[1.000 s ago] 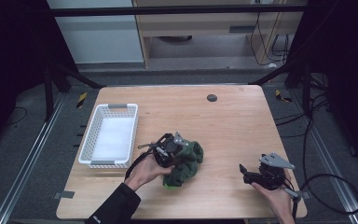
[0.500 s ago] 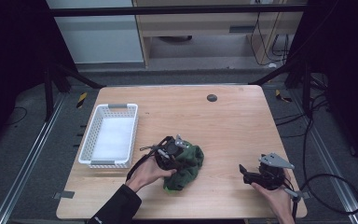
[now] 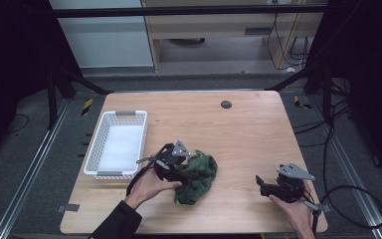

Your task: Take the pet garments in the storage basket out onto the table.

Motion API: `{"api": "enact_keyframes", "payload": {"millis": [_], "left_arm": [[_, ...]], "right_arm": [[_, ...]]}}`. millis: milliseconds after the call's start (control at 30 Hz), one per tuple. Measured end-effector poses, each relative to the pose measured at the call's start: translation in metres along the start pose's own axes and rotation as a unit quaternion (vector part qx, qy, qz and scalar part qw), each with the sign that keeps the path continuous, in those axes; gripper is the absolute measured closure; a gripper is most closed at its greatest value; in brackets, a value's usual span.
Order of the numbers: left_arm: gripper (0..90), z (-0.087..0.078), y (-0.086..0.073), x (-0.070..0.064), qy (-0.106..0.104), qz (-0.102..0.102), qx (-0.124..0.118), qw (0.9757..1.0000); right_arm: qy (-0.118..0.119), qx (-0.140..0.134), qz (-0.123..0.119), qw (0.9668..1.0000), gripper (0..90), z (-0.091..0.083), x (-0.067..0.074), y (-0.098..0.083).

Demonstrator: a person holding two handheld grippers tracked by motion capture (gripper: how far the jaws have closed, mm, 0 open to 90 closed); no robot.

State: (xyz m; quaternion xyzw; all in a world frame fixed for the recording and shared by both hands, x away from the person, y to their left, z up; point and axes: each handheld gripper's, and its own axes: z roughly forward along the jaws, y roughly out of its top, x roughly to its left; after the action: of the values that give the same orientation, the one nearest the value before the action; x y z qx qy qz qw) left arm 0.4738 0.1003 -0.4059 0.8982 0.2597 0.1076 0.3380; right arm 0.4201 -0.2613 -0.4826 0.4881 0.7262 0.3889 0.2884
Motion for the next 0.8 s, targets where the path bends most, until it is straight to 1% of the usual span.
{"api": "enact_keyframes", "payload": {"millis": [33, 67, 100, 167, 300, 367, 400, 467, 533, 567, 667, 733, 767, 800], "left_arm": [[24.9, -0.003, -0.001, 0.0, 0.0, -0.002, -0.006, 1.0], [24.4, -0.008, -0.002, 0.0, 0.002, -0.006, -0.017, 0.9998], [23.2, -0.011, -0.003, 0.0, 0.004, -0.012, -0.026, 0.9996], [22.5, -0.016, -0.005, 0.001, 0.002, -0.022, -0.038, 0.999], [21.2, -0.027, -0.013, 0.001, 0.016, -0.041, -0.07, 0.9965], [21.0, -0.033, -0.018, 0.002, 0.023, -0.045, -0.082, 0.9953], [21.2, -0.035, -0.021, 0.003, 0.026, -0.047, -0.09, 0.9945], [21.2, -0.041, -0.028, 0.004, 0.03, -0.057, -0.105, 0.9924], [21.3, -0.046, -0.037, 0.005, 0.04, -0.068, -0.122, 0.9894], [21.5, -0.048, -0.04, 0.006, 0.044, -0.072, -0.126, 0.9884], [21.8, -0.053, -0.05, 0.009, 0.058, -0.083, -0.136, 0.9856], [22.3, -0.055, -0.057, 0.012, 0.065, -0.092, -0.145, 0.9831], [22.5, -0.056, -0.063, 0.014, 0.068, -0.099, -0.15, 0.9814], [22.8, -0.056, -0.066, 0.015, 0.07, -0.102, -0.151, 0.9807]], "right_arm": [[0.0, 0.0, 0.0, 1.0, 5.8, 0.0, 0.0, 0.0], [0.0, 0.0, 0.0, 1.0, 5.7, 0.0, 0.0, 0.0], [0.0, 0.001, 0.004, 1.0, 5.5, 0.0, 0.0, 0.0], [0.0, -0.001, 0.0, 1.0, 5.4, 0.0, 0.0, 0.0], [-0.002, -0.002, 0.0, 1.0, 5.4, 0.0, -0.001, -0.001], [-0.003, -0.001, 0.004, 1.0, 5.4, -0.001, 0.0, 0.0], [-0.003, -0.002, 0.004, 1.0, 5.4, -0.001, -0.001, 0.0], [-0.005, -0.003, 0.003, 1.0, 5.3, -0.001, -0.001, 0.0], [-0.004, -0.003, 0.006, 1.0, 5.1, -0.001, -0.001, 0.0], [-0.005, -0.002, 0.009, 0.9999, 5.1, -0.002, 0.0, 0.0], [-0.006, -0.003, 0.01, 0.9999, 5.0, -0.002, 0.0, 0.0], [-0.007, -0.004, 0.007, 0.9999, 4.9, -0.002, -0.001, -0.001], [-0.007, -0.004, 0.008, 0.9999, 4.9, -0.002, -0.001, -0.001], [-0.008, -0.004, 0.007, 0.9999, 4.8, -0.002, -0.001, -0.001]]}}
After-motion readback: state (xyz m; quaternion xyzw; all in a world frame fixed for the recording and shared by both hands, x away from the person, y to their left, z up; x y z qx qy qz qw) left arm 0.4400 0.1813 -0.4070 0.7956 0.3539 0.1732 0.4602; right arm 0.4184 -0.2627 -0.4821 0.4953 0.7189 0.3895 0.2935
